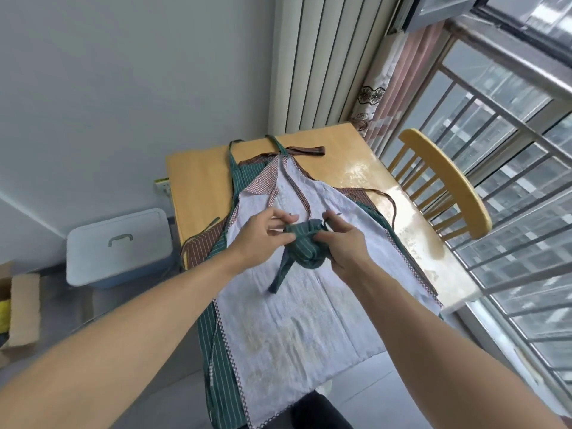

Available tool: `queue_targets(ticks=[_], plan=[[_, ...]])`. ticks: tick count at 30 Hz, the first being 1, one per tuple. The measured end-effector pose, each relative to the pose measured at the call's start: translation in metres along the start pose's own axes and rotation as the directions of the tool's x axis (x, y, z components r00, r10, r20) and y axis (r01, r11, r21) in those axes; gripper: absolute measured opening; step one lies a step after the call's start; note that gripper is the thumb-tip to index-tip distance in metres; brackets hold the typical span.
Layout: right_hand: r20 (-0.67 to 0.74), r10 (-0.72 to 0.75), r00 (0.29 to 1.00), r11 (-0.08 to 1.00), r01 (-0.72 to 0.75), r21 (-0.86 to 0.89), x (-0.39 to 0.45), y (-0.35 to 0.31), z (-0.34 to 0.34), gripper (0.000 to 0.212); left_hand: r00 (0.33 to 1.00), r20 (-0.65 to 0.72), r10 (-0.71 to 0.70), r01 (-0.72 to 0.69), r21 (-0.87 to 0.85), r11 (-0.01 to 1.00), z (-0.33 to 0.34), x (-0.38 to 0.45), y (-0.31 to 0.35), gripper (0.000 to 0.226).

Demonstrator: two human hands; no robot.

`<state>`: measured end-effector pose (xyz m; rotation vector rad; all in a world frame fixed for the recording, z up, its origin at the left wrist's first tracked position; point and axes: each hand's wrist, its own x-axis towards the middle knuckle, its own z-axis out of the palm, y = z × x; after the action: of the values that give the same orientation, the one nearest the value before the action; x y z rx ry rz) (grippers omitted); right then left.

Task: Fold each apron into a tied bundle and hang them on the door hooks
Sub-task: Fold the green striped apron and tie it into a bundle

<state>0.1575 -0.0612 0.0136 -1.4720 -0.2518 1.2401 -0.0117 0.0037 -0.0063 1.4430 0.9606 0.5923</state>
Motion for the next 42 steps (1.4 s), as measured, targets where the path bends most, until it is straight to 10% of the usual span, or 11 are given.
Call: queue_targets(ticks=[5, 10, 17, 28, 38, 42], plan=[[0.021, -0.366, 0.931, 0.928, 0.362, 0.089, 0.013, -0.09, 0.001, 0.069, 0.95, -0.148, 0.274, -0.285, -0.056, 0.957, 0.017, 0.061, 0.09, 0.021], [0.124, -0.39, 0.912, 0.914, 0.4, -0.065, 0.05, -0.119, 0.029, 0.07, 0.93, -0.231, 0.286, -0.289, 0.021, 0.957, -0.002, 0.087, 0.09, 0.032], [0.274, -0.239, 0.932, 0.905, 0.316, -0.284, 0.093, -0.08, 0.056, 0.068, 0.932, -0.343, 0.116, -0.101, 0.061, 0.993, -0.018, 0.075, 0.033, 0.043], [0.068, 0.339, 0.939, 0.831, -0.264, -0.489, 0.057, 0.149, -0.064, 0.075, 0.848, -0.378, -0.372, 0.47, 0.212, 0.857, 0.089, -0.036, -0.166, 0.026], [0.312, -0.078, 0.947, 0.583, 0.297, -0.756, 0.023, 0.158, -0.074, 0.058, 0.865, -0.404, -0.297, 0.375, 0.126, 0.919, 0.104, -0.049, -0.165, 0.06], [0.219, -0.136, 0.966, 0.668, 0.252, -0.7, 0.015, 0.161, -0.089, 0.033, 0.873, -0.402, -0.275, 0.352, 0.13, 0.927, 0.108, -0.058, -0.164, 0.044]])
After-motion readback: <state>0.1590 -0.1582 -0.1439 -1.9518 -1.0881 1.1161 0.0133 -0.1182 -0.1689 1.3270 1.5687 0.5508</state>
